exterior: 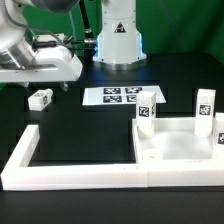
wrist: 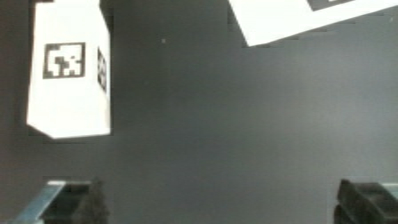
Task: Assemble square table
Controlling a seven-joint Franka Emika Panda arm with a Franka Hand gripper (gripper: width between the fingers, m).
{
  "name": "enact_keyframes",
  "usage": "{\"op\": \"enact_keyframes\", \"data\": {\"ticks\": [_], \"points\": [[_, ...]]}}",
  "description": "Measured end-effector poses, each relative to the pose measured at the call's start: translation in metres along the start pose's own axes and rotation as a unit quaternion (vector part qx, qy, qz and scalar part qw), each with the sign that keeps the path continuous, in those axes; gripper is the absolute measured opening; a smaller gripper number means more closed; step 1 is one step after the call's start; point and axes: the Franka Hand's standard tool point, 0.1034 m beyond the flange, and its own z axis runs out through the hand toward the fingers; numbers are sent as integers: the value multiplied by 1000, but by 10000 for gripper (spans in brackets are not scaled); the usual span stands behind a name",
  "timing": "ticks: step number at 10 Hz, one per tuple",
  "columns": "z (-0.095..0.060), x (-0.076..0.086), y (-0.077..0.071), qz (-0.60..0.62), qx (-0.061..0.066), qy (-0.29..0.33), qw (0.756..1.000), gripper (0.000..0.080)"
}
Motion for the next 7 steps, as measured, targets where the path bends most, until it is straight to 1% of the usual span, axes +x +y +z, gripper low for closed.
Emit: {"op": "enact_keyframes", "data": {"ticks": [1, 2, 3, 4, 6, 7], "points": [[13, 0, 18, -33, -7, -23, 999, 648], [25, -6, 39, -37, -3, -59, 998, 648], [27, -4, 44, -35, -3, -56, 998, 648], [25, -3, 41, -36, -3, -54, 998, 648], [26, -4, 41, -36, -2, -55, 998, 648], [30, -5, 46, -37, -1, -59, 998, 648]]}}
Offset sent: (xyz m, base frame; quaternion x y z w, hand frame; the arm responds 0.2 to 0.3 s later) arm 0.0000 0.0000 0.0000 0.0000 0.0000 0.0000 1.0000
